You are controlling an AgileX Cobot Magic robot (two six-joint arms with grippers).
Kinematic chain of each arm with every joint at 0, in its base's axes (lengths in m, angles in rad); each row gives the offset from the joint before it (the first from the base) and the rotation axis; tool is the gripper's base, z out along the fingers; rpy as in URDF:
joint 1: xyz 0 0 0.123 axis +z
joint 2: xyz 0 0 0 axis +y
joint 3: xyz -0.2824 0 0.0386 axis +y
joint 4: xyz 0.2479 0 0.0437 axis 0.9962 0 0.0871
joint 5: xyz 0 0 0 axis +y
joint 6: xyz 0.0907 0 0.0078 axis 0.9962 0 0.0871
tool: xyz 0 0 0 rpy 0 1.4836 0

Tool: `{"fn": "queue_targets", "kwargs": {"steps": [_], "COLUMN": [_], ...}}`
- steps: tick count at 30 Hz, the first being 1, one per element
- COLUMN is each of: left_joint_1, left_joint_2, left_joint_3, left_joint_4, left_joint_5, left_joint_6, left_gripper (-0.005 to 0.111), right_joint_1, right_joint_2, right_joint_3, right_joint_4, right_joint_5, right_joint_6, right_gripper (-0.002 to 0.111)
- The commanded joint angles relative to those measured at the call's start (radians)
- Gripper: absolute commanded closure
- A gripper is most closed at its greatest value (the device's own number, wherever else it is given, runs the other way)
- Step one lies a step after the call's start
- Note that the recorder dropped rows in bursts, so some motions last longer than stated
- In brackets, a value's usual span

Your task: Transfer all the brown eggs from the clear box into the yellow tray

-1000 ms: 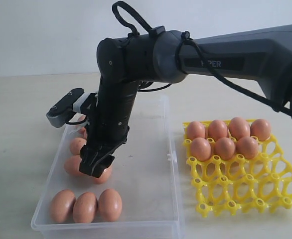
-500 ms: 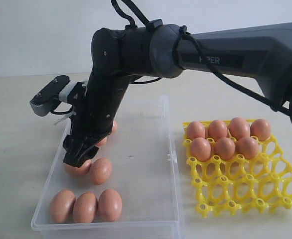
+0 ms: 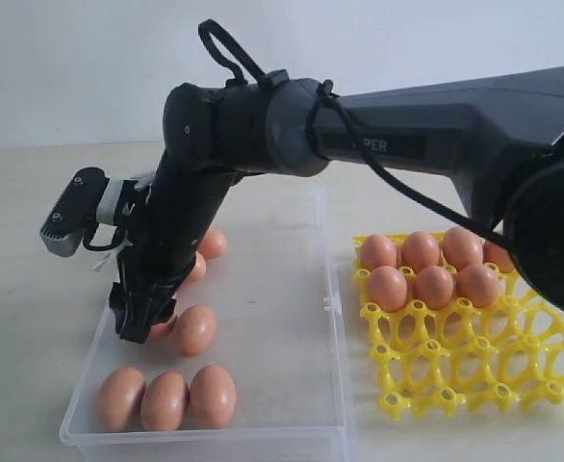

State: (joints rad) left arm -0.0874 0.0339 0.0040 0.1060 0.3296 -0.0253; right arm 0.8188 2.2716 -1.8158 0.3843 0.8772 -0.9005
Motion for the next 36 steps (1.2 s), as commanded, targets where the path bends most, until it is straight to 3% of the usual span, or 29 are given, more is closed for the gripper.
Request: {"fn": "queue_targets", "kwargs": {"steps": [1, 24, 36], "left_joint_1": [-0.003, -0.003, -0.003], "left_joint_2": [0.001, 0.001, 0.001], "left_joint_3": [-0.004, -0.004, -0.004], "left_joint_4": [-0.001, -0.001, -0.001], "left_joint_5": [-0.014, -0.014, -0.014], "left_joint_6": [-0.004, -0.004, -0.004], "left_gripper": [0.107, 0.107, 0.107], "right_joint_1": [0.001, 0.001, 0.001], "right_joint_2": [0.020, 0.102, 0.104], "right_joint_3": [-0.005, -0.005, -0.005], "right_joint_4": [0.005, 0.034, 0.020], "right_joint_5": [-0.012, -0.120, -0.113], "right_joint_6": [-0.014, -0.001, 0.011], "right_gripper": [0.049, 0.047, 0.100]}}
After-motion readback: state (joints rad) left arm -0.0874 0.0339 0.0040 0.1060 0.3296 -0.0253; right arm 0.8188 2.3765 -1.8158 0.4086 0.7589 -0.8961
